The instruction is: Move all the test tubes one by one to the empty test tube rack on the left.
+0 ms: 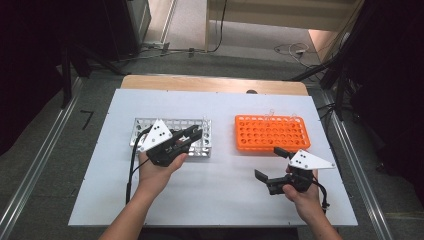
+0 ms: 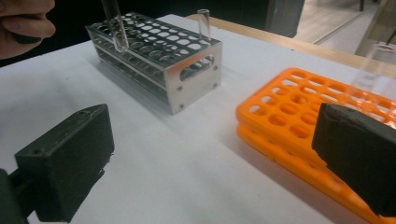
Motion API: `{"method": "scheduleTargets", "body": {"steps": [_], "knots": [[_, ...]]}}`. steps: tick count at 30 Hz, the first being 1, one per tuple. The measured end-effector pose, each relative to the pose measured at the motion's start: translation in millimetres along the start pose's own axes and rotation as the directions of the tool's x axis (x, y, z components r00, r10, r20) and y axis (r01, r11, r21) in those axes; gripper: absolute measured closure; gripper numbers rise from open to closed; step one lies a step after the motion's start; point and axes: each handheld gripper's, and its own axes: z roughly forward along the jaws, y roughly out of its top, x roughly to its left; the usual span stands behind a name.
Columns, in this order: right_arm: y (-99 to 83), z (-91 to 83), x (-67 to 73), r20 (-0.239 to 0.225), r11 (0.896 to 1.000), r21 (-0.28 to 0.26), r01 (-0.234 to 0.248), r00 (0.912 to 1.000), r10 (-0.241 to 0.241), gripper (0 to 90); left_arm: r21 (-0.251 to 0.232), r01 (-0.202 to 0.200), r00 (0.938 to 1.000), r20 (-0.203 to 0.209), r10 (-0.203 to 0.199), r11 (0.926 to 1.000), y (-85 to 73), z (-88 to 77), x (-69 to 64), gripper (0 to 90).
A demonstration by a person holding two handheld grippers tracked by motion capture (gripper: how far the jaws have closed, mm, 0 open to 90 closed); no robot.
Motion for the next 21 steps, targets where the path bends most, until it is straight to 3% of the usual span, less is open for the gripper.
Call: {"method": "scheduleTargets", "body": {"steps": [11,21], "knots": [[-8.1,-18.8,-15.8,0.049,1.000,-0.010,-0.023,0.9985,0.024,0.0,0.002,0.011,0.9989,-0.045,-0.011,0.9999,3.5,11.0,19.0,76.0],[-14.9,-21.4,-25.2,0.067,0.999,-0.004,-0.033,0.9972,0.033,0.0,0.003,0.014,0.9962,-0.086,-0.014,0.9999,7.8,27.8,32.9,76.1]]}}
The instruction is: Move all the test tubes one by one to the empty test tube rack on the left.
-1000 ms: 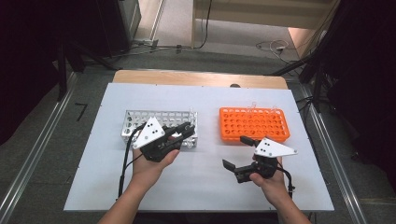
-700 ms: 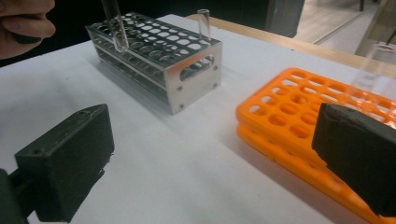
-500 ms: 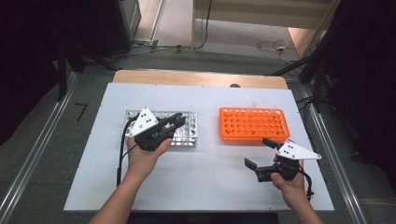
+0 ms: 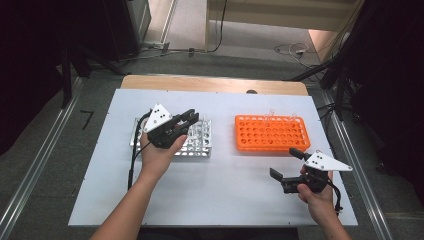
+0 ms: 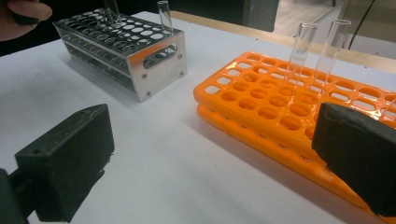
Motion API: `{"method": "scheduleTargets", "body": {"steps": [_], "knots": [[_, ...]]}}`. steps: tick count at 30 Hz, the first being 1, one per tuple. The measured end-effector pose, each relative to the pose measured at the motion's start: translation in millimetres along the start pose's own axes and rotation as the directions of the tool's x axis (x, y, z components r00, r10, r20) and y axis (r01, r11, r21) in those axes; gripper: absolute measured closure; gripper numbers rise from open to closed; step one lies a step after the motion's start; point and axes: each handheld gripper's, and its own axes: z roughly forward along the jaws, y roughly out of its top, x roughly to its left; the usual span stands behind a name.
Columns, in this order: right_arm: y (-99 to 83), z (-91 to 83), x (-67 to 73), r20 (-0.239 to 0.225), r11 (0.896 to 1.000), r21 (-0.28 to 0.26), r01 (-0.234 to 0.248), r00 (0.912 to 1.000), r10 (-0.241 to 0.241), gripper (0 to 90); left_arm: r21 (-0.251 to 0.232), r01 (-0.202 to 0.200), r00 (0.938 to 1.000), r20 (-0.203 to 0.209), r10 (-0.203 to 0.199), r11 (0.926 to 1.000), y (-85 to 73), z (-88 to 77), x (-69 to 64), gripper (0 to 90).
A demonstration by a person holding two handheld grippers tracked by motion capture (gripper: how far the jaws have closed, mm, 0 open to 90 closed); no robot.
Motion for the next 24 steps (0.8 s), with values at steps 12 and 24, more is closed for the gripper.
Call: {"method": "scheduleTargets", "body": {"steps": [12,24], "knots": [[-0.6,-0.9,-1.6,0.004,1.000,0.000,-0.002,1.0000,0.002,0.0,-0.005,0.009,0.9994,-0.033,-0.009,0.9999,2.3,21.3,10.3,76.1],[-0.8,-1.5,-2.2,0.001,1.000,-0.005,-0.004,1.0000,0.004,0.0,0.004,0.034,0.9952,-0.092,-0.033,0.9994,-0.7,39.9,18.7,76.2]]}}
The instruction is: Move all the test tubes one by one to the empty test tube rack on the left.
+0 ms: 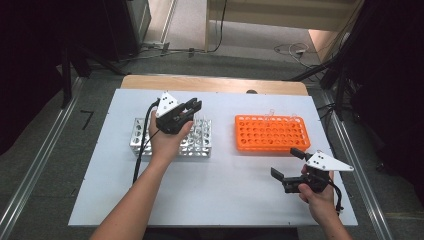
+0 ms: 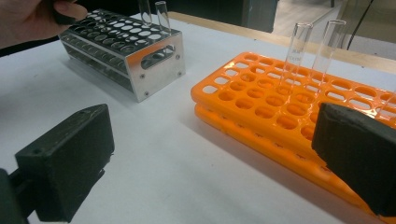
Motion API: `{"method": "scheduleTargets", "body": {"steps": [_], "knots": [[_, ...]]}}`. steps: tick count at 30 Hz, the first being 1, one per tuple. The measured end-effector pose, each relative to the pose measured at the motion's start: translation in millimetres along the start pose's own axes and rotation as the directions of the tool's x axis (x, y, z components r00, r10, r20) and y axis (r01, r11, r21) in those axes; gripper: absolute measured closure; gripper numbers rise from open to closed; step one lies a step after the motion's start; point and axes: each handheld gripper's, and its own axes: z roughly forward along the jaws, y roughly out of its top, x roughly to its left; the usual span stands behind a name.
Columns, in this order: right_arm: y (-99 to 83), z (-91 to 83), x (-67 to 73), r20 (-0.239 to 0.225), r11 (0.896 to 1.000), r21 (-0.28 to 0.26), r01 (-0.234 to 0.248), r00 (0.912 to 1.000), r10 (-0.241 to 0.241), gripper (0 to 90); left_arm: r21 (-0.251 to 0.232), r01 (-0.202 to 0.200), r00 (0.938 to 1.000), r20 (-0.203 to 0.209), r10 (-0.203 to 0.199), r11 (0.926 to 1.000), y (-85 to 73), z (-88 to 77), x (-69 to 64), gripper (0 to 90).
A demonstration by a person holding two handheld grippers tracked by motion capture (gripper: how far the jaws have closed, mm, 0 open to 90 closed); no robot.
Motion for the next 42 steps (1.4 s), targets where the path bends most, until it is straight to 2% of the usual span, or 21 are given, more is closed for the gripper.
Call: {"method": "scheduleTargets", "body": {"steps": [3,12,26,38,42], "knots": [[0.4,-0.4,-0.1,-0.002,1.000,-0.004,0.001,1.0000,-0.001,0.0,0.000,0.022,0.9997,-0.012,-0.022,0.9998,-1.4,3.3,3.1,76.2],[0.7,-1.6,-0.6,-0.005,1.000,-0.006,-0.004,1.0000,0.004,0.0,0.022,0.033,0.9991,-0.028,-0.033,0.9992,-4.9,13.4,5.3,76.2],[1.7,-3.4,-1.3,-0.005,1.000,-0.015,-0.006,1.0000,0.006,0.0,0.098,0.042,0.9983,-0.044,-0.038,0.9943,-11.2,21.9,3.2,76.1],[2.0,-3.8,-1.0,-0.007,1.000,-0.017,-0.002,1.0000,0.002,0.0,0.124,0.023,0.9989,-0.044,-0.018,0.9920,-13.8,25.1,0.0,76.1],[2.0,-3.9,-1.2,-0.006,1.000,-0.016,-0.003,1.0000,0.003,0.0,0.144,0.038,0.9981,-0.053,-0.031,0.9889,-13.8,24.4,0.5,76.0]]}}
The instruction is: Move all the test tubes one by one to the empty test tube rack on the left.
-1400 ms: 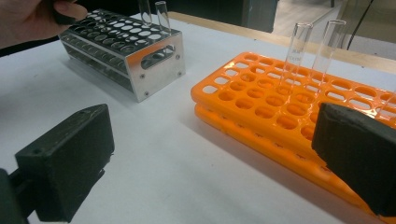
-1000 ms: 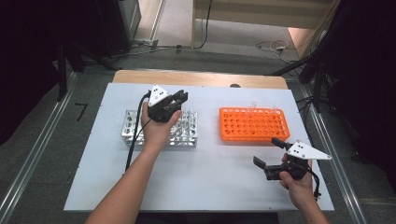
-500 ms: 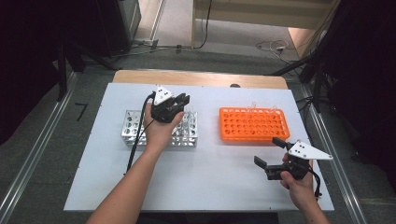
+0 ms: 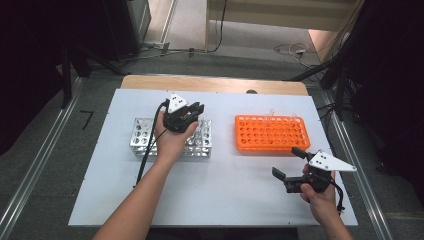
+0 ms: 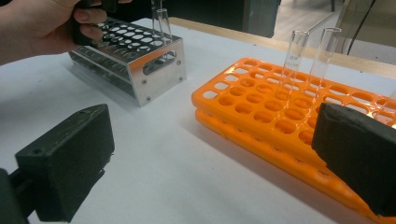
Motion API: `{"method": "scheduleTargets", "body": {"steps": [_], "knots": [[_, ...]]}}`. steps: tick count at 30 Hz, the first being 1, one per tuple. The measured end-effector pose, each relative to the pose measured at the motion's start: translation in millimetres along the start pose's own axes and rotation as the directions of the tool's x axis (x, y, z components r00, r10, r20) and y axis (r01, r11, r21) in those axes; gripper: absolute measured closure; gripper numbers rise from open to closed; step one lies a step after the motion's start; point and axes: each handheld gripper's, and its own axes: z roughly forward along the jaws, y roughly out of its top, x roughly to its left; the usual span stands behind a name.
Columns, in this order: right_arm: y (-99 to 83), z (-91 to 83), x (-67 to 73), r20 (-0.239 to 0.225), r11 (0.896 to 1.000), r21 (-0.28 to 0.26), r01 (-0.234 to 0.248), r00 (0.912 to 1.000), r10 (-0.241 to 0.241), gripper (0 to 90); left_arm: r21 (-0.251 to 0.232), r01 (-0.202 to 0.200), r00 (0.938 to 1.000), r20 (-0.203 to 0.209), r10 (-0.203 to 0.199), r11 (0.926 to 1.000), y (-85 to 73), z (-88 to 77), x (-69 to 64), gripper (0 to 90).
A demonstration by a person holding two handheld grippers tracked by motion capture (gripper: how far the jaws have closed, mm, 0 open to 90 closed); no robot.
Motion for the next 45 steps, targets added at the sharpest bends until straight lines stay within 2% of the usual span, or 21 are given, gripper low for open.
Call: {"method": "scheduleTargets", "body": {"steps": [9,14,21,25,29,40,45], "knots": [[0.3,-0.2,-0.4,0.001,1.000,-0.002,-0.004,1.0000,0.004,0.0,0.026,0.013,0.9999,0.010,-0.013,0.9996,-0.3,-0.5,-0.1,75.5],[0.4,-0.3,-0.4,0.000,1.000,-0.002,-0.005,1.0000,0.005,0.0,0.051,0.004,1.0000,0.009,-0.004,0.9987,-2.0,0.4,-1.5,75.0],[0.4,-0.2,-0.3,0.000,1.000,-0.001,-0.004,1.0000,0.004,0.0,0.059,0.018,0.9998,0.003,-0.018,0.9981,-2.3,-0.3,-0.9,75.0],[0.3,0.1,-0.6,-0.001,1.000,-0.001,-0.004,1.0000,0.004,0.0,0.093,0.025,0.9997,-0.002,-0.024,0.9953,-3.3,0.2,-0.7,74.8],[0.5,0.4,-0.5,0.000,1.000,-0.002,0.000,1.0000,0.000,0.0,0.106,0.025,0.9997,-0.002,-0.024,0.9940,-4.3,1.3,-0.9,74.8],[0.6,0.4,0.0,-0.001,1.000,-0.001,-0.001,1.0000,0.001,0.0,0.113,0.021,0.9997,0.006,-0.022,0.9933,-4.6,1.5,-0.9,73.6],[0.6,0.7,-0.5,-0.001,1.000,-0.001,0.001,1.0000,-0.001,0.0,0.101,0.016,0.9998,0.012,-0.018,0.9947,-3.8,-0.3,0.0,70.7]]}}
